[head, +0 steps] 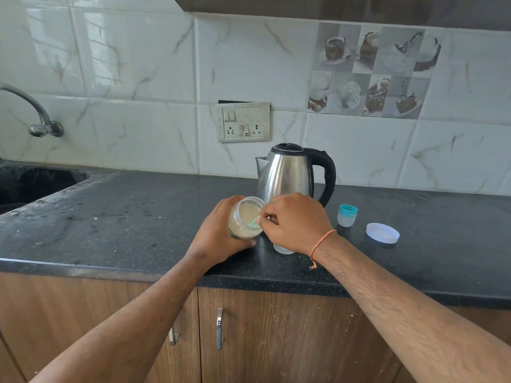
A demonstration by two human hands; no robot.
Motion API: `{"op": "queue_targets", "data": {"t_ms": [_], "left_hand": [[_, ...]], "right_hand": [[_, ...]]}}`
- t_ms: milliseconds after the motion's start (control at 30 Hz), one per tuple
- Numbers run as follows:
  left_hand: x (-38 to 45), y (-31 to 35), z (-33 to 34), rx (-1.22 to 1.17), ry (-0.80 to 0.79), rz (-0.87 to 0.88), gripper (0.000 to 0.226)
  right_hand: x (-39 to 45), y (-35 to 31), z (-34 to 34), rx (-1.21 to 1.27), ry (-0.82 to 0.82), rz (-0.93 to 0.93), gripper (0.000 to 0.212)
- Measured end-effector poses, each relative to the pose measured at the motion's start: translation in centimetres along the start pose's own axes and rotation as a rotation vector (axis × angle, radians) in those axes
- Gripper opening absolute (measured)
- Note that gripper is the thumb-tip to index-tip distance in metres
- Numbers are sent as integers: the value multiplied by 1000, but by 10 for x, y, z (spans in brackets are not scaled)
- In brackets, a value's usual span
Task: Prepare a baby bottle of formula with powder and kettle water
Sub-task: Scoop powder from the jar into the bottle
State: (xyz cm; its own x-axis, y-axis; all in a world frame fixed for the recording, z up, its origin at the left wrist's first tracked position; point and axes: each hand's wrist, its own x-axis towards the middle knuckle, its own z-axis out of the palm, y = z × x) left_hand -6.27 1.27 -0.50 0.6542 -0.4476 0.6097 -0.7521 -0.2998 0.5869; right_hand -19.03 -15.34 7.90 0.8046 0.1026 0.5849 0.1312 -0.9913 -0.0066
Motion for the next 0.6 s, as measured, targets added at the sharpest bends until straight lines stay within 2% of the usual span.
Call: {"op": "queue_targets", "data": {"t_ms": [600], "left_hand": [[-1, -3, 2, -14, -15, 4, 100]], "right_hand": [[5, 11, 0, 186, 6, 104, 19]]}}
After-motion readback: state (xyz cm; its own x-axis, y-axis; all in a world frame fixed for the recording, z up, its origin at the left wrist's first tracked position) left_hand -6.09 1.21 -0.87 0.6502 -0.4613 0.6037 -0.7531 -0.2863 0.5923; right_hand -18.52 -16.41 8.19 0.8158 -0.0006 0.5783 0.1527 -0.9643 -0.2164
